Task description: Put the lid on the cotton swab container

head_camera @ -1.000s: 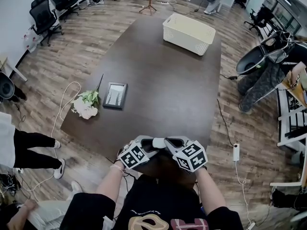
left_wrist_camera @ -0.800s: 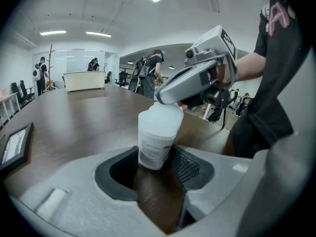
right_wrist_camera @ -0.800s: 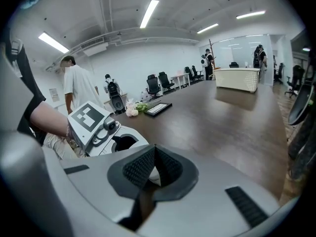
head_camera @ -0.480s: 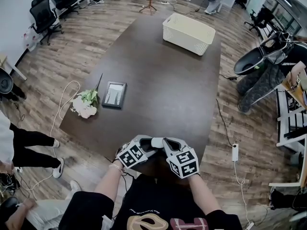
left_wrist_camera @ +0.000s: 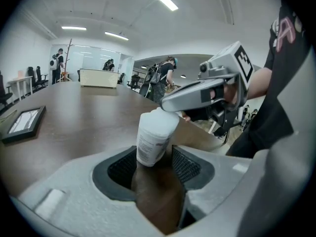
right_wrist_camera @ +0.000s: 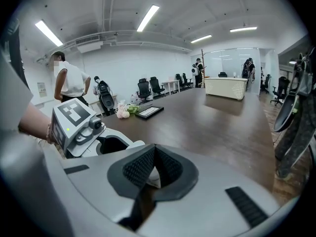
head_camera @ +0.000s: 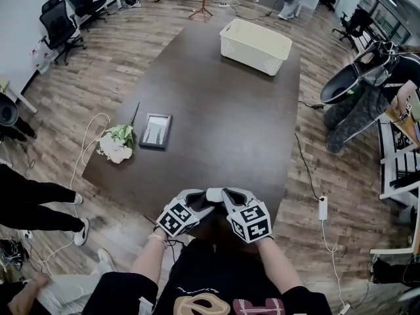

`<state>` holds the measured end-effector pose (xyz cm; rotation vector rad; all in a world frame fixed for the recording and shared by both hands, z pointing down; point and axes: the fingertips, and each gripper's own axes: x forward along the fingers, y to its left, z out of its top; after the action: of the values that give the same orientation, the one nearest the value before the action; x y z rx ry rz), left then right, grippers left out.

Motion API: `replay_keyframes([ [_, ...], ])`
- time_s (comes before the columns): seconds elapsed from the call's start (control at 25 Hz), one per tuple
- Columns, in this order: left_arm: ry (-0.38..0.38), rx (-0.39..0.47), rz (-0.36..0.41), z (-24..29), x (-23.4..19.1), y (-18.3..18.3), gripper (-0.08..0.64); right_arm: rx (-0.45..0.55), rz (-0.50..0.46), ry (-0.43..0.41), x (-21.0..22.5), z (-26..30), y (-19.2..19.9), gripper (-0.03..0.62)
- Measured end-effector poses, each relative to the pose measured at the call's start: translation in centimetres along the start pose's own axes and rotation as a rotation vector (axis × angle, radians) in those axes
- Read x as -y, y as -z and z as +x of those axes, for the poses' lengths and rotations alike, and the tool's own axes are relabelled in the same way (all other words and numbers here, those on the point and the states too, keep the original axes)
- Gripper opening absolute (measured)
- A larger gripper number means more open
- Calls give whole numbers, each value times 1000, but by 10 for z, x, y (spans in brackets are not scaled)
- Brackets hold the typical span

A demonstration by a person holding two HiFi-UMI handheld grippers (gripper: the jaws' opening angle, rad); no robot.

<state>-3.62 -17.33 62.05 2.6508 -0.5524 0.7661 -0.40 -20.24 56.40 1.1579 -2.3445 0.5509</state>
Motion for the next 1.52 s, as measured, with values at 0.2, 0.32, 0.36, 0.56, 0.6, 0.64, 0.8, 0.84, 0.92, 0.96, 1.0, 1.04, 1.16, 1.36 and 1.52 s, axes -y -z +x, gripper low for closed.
replay_keyframes([
  [0.2,12,66,-108,-28,13,-7,215,14,3,4,1,0,0,8],
  [0.32,-18,122,-150,-42,17,-15,215,17,2,7,1,-1,-1,8],
  [0.36,-34,144,-153,-46,18,-20,213,17,2,10,0,-2,-1,8],
  [0.56,-126,234,-96,-56,19,-50,144,24,-2,23,1,-1,0,8],
  [0.6,-140,248,-84,-56,18,-55,133,27,-5,22,1,0,0,8],
  [0.64,-152,257,-75,-55,17,-59,129,27,-7,21,1,0,0,8],
  [0.8,-224,257,-64,-49,10,-68,72,27,-11,29,0,0,0,8],
  [0.84,-250,255,-68,-48,8,-69,55,31,-15,34,0,-1,0,8],
  [0.92,-288,253,-81,-46,5,-68,40,37,-30,48,-1,-2,0,8],
  [0.96,-292,254,-89,-45,4,-67,38,39,-36,56,-1,-2,0,8],
  [1.0,-290,254,-96,-43,4,-66,37,40,-38,61,-1,-2,0,8],
  [1.04,-287,250,-99,-42,5,-64,35,40,-37,64,-1,-2,0,8],
  [1.16,-301,228,-102,-38,3,-59,26,40,-30,66,-1,-1,0,8],
  [1.36,-311,227,-116,-36,0,-57,8,49,-16,64,0,-2,1,8],
  [1.52,-314,215,-105,-35,-1,-56,8,51,-17,63,0,0,0,8],
])
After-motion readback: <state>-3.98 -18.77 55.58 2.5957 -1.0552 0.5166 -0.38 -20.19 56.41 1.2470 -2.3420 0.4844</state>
